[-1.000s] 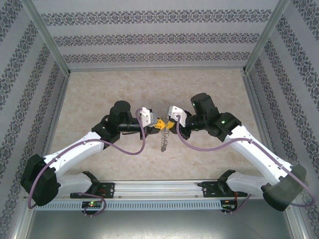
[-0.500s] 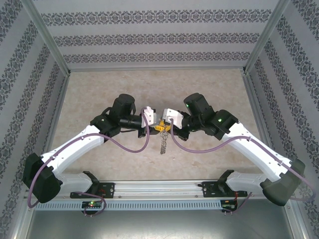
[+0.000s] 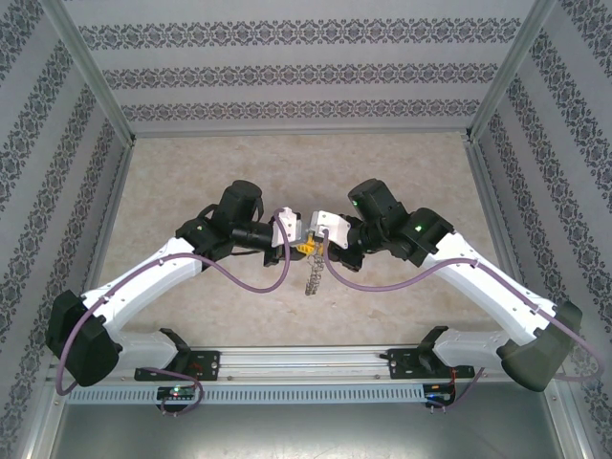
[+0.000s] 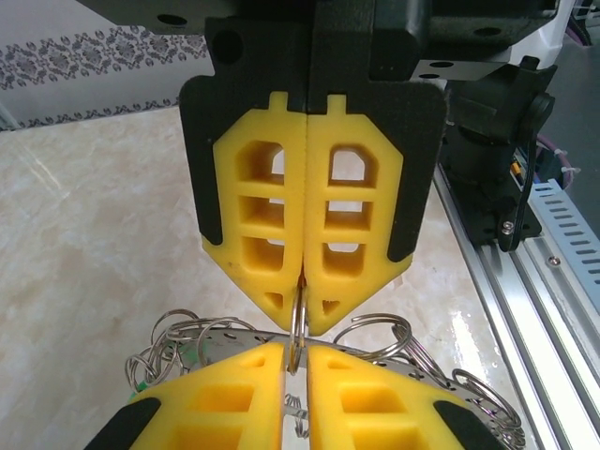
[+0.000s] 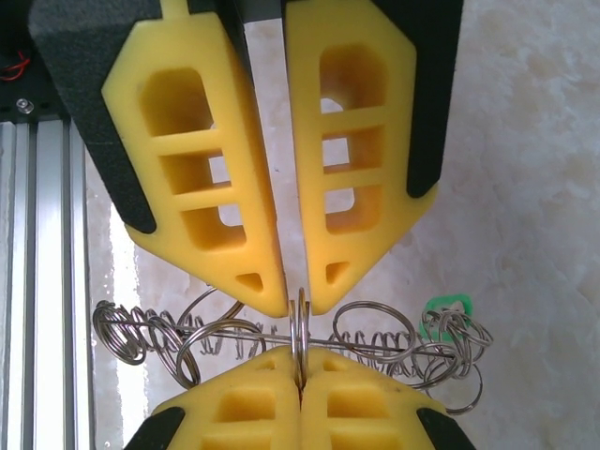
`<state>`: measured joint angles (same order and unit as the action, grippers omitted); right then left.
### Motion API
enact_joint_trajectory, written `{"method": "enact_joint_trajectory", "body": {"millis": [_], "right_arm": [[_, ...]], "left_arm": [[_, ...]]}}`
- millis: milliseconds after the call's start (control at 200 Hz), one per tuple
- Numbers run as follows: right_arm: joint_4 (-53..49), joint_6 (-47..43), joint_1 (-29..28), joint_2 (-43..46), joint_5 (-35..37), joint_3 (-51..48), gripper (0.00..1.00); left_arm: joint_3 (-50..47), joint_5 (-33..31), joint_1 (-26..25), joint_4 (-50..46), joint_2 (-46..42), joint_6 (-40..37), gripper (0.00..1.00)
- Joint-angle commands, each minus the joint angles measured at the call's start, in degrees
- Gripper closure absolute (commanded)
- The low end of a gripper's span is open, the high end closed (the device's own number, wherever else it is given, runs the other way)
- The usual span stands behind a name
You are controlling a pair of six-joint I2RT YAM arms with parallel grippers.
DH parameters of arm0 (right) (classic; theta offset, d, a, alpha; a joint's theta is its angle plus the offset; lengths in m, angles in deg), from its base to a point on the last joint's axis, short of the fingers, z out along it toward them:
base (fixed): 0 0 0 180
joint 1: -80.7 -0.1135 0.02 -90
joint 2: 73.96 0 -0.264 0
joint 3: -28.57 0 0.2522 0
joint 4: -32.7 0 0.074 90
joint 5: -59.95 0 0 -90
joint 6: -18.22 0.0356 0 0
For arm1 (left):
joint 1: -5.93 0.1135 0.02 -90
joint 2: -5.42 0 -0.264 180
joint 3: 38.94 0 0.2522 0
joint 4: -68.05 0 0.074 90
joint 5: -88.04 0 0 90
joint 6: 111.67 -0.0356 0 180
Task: Put the keys on the keyring
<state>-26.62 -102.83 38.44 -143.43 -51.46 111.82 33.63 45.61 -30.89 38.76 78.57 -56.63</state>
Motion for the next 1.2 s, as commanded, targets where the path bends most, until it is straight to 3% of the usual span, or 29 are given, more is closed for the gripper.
{"method": "enact_joint_trajectory", "body": {"millis": [0,310,385,709,764,939,1194], "right_arm": [[2.20,-0.11,-1.33,0.73,-0.65,0.91,1.00],[7.36,1.07,-0.09,2.72,-2.76,-2.38,1.00],[7.89,1.07,0.47,3.25,-4.06,-2.95,1.00],[9.20,2.12,2.18,4.10,-6.96,-3.94,1.00],[9.68,2.62,2.34,4.41,-6.98,-4.27,1.00],[11.53,4.75,4.57,6.21,-7.10,-7.42,0.77],[14.24,8.73,8.31,6.90,-11.11,-10.55,0.76]], "left_arm": [[1.84,1.61,-1.59,-0.15,1.12,-0.90,0.84],[-1.60,2.62,-1.58,6.44,-0.75,2.22,0.89],[-2.06,2.70,-1.60,6.22,-1.36,2.00,0.99],[-1.46,3.26,-1.60,3.88,-1.42,0.21,1.00],[-2.32,2.72,-1.53,6.86,-1.97,1.74,1.00],[-7.39,0.49,-1.33,20.80,-4.33,10.06,1.00],[-12.29,0.50,-1.12,33.24,-5.12,17.90,1.00]]}}
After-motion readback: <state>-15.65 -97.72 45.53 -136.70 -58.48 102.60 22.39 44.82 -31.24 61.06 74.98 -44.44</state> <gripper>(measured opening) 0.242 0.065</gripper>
